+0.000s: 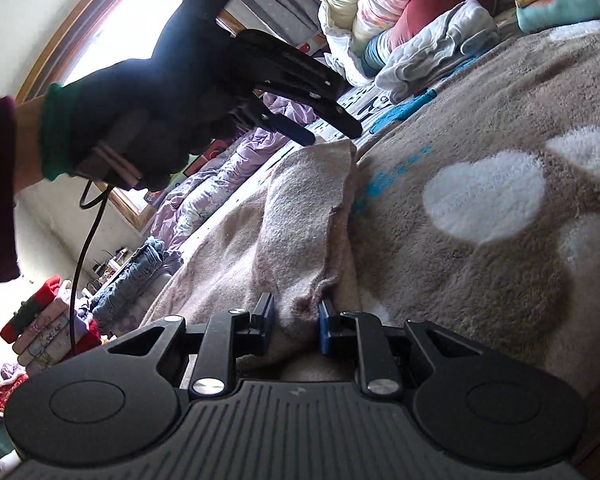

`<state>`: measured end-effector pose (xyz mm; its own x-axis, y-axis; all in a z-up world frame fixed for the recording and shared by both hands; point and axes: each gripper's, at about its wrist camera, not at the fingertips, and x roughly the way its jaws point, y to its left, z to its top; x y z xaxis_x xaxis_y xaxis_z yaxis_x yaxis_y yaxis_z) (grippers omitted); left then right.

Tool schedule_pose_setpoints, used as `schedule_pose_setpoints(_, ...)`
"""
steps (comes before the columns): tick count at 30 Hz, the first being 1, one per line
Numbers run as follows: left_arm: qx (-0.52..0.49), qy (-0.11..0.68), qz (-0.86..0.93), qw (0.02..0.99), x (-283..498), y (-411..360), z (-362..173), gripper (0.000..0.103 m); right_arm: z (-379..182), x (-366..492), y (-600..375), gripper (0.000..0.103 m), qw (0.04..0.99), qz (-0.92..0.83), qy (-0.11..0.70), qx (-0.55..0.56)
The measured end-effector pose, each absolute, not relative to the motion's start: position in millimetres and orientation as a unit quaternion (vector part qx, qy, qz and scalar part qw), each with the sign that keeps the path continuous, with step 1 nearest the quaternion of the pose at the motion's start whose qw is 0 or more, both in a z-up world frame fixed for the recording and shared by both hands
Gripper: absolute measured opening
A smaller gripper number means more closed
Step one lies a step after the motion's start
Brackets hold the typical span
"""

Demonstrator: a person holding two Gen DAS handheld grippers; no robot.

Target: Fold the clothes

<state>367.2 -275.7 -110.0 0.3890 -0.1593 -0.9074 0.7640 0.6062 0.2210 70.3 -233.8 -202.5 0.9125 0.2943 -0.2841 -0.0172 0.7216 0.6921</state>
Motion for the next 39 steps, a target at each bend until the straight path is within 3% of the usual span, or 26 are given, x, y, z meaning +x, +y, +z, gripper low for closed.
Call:
schedule_pose_setpoints(1, 0.330, 0.467, -0.297, 0.764, 368.8, -277.4, -112.9, 0.019, -202.5, 70.3, -233.8, 0.021, 0.908, 0.086, 0.191, 0.364)
schedule_pose_setpoints(4, 0.334, 0.462, -0.307, 0.762, 364.9, -278.6, -110.2, 0.006, -203.0, 70.8, -236.5, 0.021, 0.903, 0.088, 0.194, 0.372)
schedule_pose_setpoints(21, 0.190, 0.303, -0.453, 0.817, 331.2, -296.8, -43.2, 0.005, -176.9, 32.9, -305.2, 0.019, 0.908, 0.019, 0.126, 0.400)
schedule_pose_setpoints(30, 0.178, 0.319, -0.469, 0.804, 334.1, -337.4, -81.7, 0.005, -191.6, 21.3, -351.5, 0.004, 0.902, -0.070, 0.131, 0.405)
schedule_pose_setpoints(39, 0.159, 0.351, -0.455, 0.803, 345.3, -347.8, -111.8, 0.005, -210.5, 9.3, -362.3, 0.008, 0.872, -0.092, 0.156, 0.455)
